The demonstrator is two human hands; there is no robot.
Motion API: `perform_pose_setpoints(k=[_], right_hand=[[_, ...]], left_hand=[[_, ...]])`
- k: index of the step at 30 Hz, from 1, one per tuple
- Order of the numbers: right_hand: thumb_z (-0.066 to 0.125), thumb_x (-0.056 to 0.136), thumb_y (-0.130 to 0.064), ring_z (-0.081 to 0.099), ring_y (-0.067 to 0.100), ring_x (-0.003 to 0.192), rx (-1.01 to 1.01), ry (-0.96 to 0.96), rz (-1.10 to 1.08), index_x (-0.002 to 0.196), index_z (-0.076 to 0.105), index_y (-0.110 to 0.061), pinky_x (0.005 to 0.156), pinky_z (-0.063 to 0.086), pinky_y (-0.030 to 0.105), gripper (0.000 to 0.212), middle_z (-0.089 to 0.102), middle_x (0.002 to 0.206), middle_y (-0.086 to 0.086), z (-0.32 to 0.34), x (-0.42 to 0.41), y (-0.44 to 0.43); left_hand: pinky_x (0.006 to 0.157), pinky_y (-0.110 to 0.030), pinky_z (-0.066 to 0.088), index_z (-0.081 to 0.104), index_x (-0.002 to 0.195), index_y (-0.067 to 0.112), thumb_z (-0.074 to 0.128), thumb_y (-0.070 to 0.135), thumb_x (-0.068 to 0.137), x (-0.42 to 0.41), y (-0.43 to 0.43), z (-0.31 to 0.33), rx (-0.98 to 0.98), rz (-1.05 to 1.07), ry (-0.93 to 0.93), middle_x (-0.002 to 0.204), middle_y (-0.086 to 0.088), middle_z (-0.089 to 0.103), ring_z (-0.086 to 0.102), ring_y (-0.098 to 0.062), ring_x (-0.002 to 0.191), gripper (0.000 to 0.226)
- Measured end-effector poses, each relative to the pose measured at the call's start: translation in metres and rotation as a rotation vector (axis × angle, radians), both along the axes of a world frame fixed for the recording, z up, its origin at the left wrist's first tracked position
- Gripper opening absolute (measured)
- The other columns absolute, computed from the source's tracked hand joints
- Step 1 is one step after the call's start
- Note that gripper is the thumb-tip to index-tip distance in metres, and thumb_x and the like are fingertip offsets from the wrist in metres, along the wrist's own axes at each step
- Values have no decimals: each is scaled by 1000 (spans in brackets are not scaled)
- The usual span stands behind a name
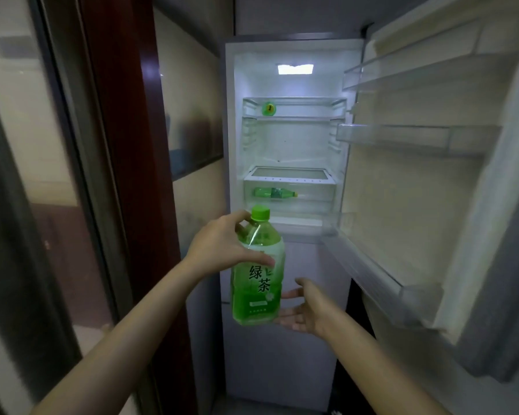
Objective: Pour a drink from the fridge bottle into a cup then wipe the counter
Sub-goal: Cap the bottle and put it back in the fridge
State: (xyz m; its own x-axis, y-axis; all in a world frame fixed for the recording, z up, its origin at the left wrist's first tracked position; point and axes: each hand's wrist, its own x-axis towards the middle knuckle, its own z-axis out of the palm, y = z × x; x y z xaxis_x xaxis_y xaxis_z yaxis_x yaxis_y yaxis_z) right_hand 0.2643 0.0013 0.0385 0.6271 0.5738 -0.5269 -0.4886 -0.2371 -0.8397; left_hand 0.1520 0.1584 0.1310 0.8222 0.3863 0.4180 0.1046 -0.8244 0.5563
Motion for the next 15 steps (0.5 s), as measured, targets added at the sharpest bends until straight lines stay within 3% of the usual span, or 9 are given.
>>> perform_pose_setpoints(k=[4,6,8,10,15], right_hand=[[32,100,-42,64,33,83,-23,-42,-8,99,54,-7,63,48,32,41,64,97,25,14,46,57],[32,100,-40,62,34,84,-14,-54,-42,95,53,-7,63,48,33,39,62,104,28,23,73,86],[33,101,-40,61,36,91,5,-44,-76,92,52,-8,73,52,40,38,56,119,32,30,99,113],[34,101,-39,60,37,92,49,-14,-103,92,51,-8,84,50,42,37,53,124,33,36,120,139],[35,100,-34,61,36,85,125,6,-152,96,53,-6,72,52,40,34,56,117,31,49,165,187]], left_hand=[[84,-38,57,57,125,37,84,74,35,56,53,13,3,-95,12,106,14,68,64,-6,97,101],[82,-29,56,55,132,30,87,66,40,82,77,22,43,-117,13,110,13,66,62,-5,99,104],[72,-18,49,55,131,30,91,56,46,104,99,32,84,-123,-13,104,17,61,59,-3,94,96],[73,-21,45,53,134,29,93,52,48,125,120,43,106,-125,-28,100,17,57,57,-4,92,97],[78,-30,55,60,116,34,90,60,41,183,171,59,101,-157,-27,99,17,66,64,-6,92,85]])
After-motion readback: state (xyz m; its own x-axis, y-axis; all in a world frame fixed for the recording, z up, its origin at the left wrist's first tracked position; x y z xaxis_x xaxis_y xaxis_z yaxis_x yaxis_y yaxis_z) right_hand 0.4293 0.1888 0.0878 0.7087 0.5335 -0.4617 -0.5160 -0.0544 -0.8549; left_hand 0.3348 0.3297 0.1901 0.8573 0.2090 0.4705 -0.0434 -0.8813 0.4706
